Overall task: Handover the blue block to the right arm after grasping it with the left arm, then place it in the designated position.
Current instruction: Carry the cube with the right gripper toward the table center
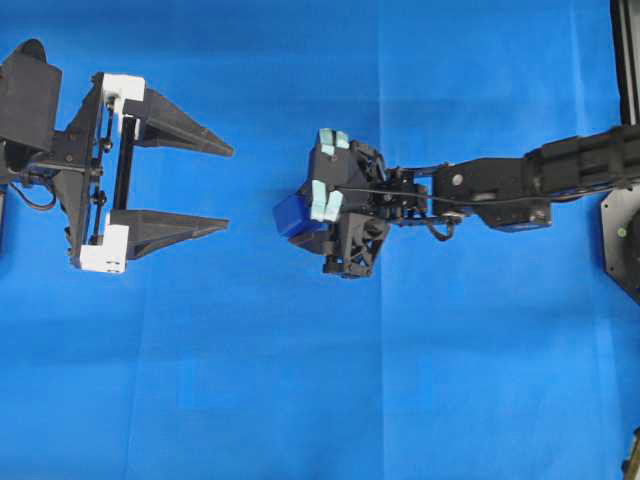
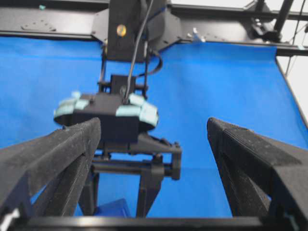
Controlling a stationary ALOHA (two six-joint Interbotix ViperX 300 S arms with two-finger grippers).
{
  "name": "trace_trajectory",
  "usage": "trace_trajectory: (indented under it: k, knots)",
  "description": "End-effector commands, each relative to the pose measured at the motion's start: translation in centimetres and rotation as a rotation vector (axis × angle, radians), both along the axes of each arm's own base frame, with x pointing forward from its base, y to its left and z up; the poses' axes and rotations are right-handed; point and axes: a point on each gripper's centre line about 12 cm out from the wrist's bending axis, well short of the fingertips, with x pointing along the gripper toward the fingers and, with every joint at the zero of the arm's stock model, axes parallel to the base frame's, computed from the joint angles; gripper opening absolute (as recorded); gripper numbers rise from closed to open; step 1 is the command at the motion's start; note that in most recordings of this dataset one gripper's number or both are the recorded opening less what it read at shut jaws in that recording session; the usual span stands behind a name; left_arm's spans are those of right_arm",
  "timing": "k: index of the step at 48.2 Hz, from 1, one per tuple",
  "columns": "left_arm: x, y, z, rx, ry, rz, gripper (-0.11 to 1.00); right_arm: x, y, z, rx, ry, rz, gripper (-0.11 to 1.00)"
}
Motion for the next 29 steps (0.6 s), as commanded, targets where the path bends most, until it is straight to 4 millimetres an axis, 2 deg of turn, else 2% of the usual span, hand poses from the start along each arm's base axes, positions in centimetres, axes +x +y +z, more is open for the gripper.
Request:
trace_trajectory:
  k: [1,29]
  knots:
    - [0.2,0.04,1.23,-0.001,-0.034,0.002,0.93,0.93,0.12,1.0,0.007,-0.043,-0.006,0.44]
    - [0.17,0.19,1.26,-0.001,-0.034,0.006,0.93,1.43,0.61,0.53,0.032,-0.043,-0.021,0.44]
